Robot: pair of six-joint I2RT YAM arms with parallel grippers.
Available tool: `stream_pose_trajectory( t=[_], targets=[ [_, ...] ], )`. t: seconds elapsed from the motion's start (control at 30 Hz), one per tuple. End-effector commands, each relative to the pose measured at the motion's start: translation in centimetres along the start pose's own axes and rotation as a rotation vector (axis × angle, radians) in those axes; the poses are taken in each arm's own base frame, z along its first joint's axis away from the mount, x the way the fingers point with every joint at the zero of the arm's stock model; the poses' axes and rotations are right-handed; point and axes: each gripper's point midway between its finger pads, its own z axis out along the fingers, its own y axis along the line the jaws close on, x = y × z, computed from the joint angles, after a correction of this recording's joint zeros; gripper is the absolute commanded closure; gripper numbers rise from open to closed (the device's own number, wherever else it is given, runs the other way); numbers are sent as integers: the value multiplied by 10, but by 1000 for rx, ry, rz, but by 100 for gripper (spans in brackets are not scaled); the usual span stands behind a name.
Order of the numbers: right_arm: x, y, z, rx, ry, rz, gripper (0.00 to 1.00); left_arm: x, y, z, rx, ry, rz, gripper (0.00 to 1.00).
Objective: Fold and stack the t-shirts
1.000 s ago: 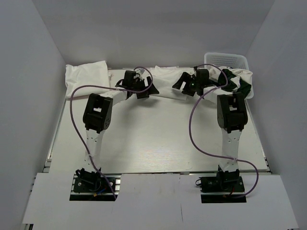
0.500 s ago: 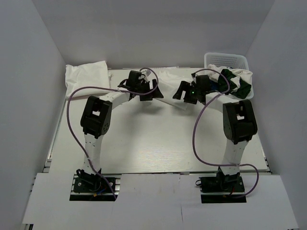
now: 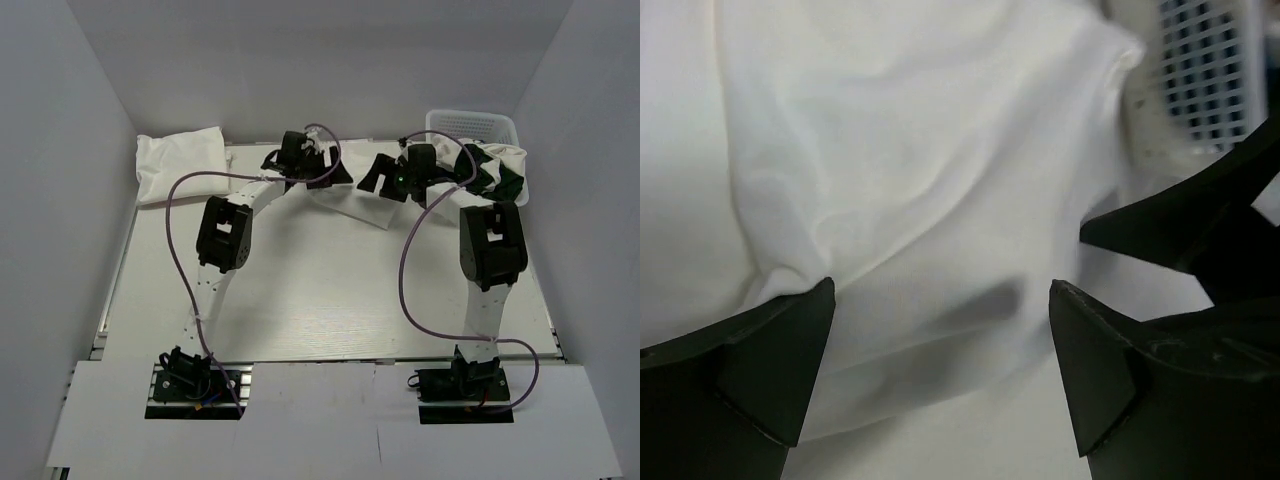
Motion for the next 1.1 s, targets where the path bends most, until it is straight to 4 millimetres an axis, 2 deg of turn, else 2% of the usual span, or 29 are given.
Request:
stream_pose_trajectory(
  t=[0.0,0.03,0.07,0.1,0.13,0.17,0.2,0.23,0.3,0.33,0.37,0.4,0.43,0.47,0.5,0.53,0.57,0.6,0.63,0.67,0.7,0.8,0.83,0.87,0.9,0.97,1.0,1.03,1.07],
  targets=[
    [15,-11,17,-4,54,33,10,44,22,-5,-60,103,-74,1],
    [23,-15,19,2,73,34,10,54,26,-7,-70,123,-88,1],
    [29,-17,20,6,90,39,10,78,35,-10,-81,167,-115,1],
    [46,-23,20,19,124,49,10,87,38,-13,-91,186,-128,1],
    [49,-23,18,19,132,44,10,91,33,-20,-82,199,-134,1],
    [62,-28,15,28,160,56,10,118,40,-28,-101,251,-170,1],
    [76,-30,12,19,193,64,10,130,37,-33,-103,270,-174,1],
    [82,-21,8,7,205,53,10,139,37,-39,-110,283,-183,3],
    [103,-25,-1,8,246,43,10,169,26,-61,-121,333,-197,3],
    [128,-23,-11,3,294,27,10,194,26,-74,-141,382,-221,4],
    [133,-20,-18,0,304,4,10,192,10,-84,-137,377,-190,4],
    [142,-20,-23,5,321,-3,10,201,4,-93,-150,400,-193,4],
    [167,-18,-36,13,369,-16,10,220,6,-106,-186,433,-203,6],
    [166,-11,-44,-1,357,-48,10,225,0,-114,-193,438,-194,6],
    [168,0,-55,-16,365,-76,10,221,-19,-125,-186,426,-162,6],
    [192,-5,-66,2,406,-80,10,227,-13,-134,-253,418,-146,6],
    [177,11,-77,-28,350,-127,10,224,-16,-140,-279,404,-139,6],
    [181,14,-82,-31,346,-137,10,219,-21,-144,-295,385,-116,6],
    [179,13,-86,-21,329,-151,10,204,-19,-155,-365,328,-97,6],
    [163,23,-97,-22,261,-188,10,197,-17,-159,-401,299,-96,6],
    [153,27,-98,-31,216,-210,10,187,-16,-163,-434,266,-91,6],
    [125,32,-110,-1,87,-235,10,153,-2,-173,-572,158,-107,6],
    [114,35,-112,-2,41,-242,10,134,6,-174,-624,107,-108,6],
    [107,33,-113,25,16,-240,10,135,16,-174,-675,118,-106,6],
    [105,32,-114,33,11,-240,10,119,18,-174,-712,74,-90,6],
    [91,28,-112,84,-24,-231,10,113,26,-169,-733,77,-83,6],
    [97,19,-108,114,1,-215,10,102,22,-164,-726,64,-81,6],
    [95,18,-107,133,10,-202,10,104,33,-158,-745,88,-83,6],
    [87,17,-105,155,-4,-191,10,97,30,-154,-741,80,-81,6]
  ],
)
